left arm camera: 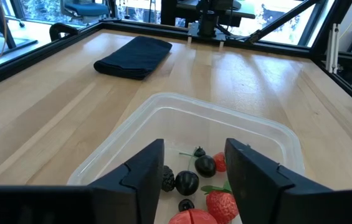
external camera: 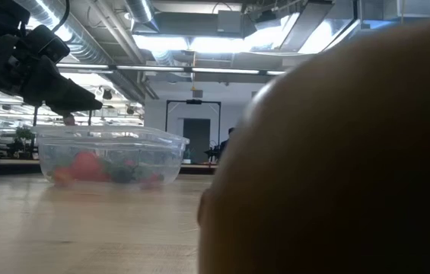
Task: Pick and placing Produce into tupperware
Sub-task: Put the kiwi into the transparent bin
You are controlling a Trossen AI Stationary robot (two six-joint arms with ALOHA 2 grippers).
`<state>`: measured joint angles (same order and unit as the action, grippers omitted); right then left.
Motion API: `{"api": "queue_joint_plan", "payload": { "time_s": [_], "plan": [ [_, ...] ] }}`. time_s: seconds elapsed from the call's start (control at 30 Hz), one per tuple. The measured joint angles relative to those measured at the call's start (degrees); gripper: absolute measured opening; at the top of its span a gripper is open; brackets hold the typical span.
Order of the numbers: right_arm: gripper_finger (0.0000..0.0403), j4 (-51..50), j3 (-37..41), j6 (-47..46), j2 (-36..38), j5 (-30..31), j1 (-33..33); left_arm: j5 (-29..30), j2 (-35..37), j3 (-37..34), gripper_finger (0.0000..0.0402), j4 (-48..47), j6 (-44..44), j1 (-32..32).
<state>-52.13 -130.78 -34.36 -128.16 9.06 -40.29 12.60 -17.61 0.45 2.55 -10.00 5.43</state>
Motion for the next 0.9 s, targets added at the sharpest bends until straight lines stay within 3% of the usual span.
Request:
{"api": "queue_joint_plan", "payload": {
  "time_s": [0.17,0.53,0.9],
  "plan": [
    [0.0395,-2.3,0.0,0.5,0.0,-0.1,0.1,0.0,0.0,0.0,0.0163,0.0,0.0,0.0],
    [0.0382,-4.0,0.0,-4.0,-0.4,-0.1,0.1,0.0,0.0,0.0,0.0167,0.0,0.0,0.0],
    [0.0383,-7.7,0.0,-4.7,-5.4,-1.6,1.0,0.0,0.0,0.0,0.0166,0.0,0.0,0.0]
  ]
}}
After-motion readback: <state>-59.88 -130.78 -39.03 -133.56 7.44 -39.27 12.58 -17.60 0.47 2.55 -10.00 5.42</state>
